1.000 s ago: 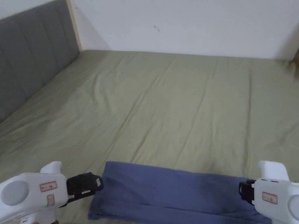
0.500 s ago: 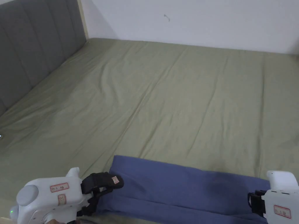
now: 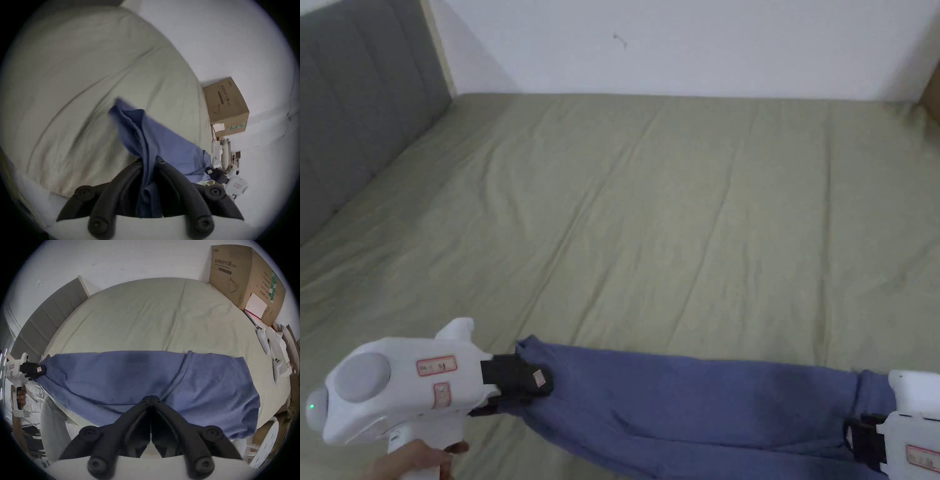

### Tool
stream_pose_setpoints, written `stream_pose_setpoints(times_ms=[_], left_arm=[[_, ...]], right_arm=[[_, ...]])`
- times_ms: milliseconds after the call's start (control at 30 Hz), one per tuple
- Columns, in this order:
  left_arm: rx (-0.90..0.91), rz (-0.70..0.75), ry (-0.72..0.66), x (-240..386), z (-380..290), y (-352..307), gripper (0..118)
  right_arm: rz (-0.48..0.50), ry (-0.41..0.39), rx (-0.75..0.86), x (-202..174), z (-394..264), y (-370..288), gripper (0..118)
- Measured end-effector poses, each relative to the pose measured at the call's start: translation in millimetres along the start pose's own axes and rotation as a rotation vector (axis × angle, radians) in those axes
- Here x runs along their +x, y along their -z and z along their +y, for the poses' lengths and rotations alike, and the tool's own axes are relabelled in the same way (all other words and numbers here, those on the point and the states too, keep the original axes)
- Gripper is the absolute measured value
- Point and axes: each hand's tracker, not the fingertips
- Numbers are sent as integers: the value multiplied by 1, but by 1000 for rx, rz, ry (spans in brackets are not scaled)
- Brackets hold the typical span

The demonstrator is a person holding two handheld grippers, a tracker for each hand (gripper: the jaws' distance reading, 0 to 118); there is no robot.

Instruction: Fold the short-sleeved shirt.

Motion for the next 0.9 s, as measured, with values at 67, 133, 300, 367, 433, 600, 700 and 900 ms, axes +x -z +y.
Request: stream_pose_setpoints(times_ms=[67, 133, 300, 367, 433, 600, 700, 900], left_arm=[[7, 0, 123, 41, 7, 2, 9], [10, 12, 241, 87, 6, 10, 9], [-126, -78, 503, 188, -24, 68, 9], [-215, -64, 578, 204, -44, 107, 9], [-303, -48, 604, 213, -66, 142, 14], [-480, 13, 523, 206, -109, 222, 114], [-404, 56, 443, 197, -99, 212, 100], [-186, -95, 377, 192, -65, 141, 0]], right_arm=[[9, 28, 14, 9, -3, -6, 0], [12, 56, 31, 22, -6, -12, 0], [7, 195, 60, 64, -21, -23, 0], [8, 251, 62, 82, -29, -25, 0], [-23, 292, 73, 96, -37, -27, 0], [-65, 357, 60, 123, -60, -31, 0], [-74, 384, 85, 126, -66, -44, 0], [-86, 335, 126, 117, -61, -54, 0]])
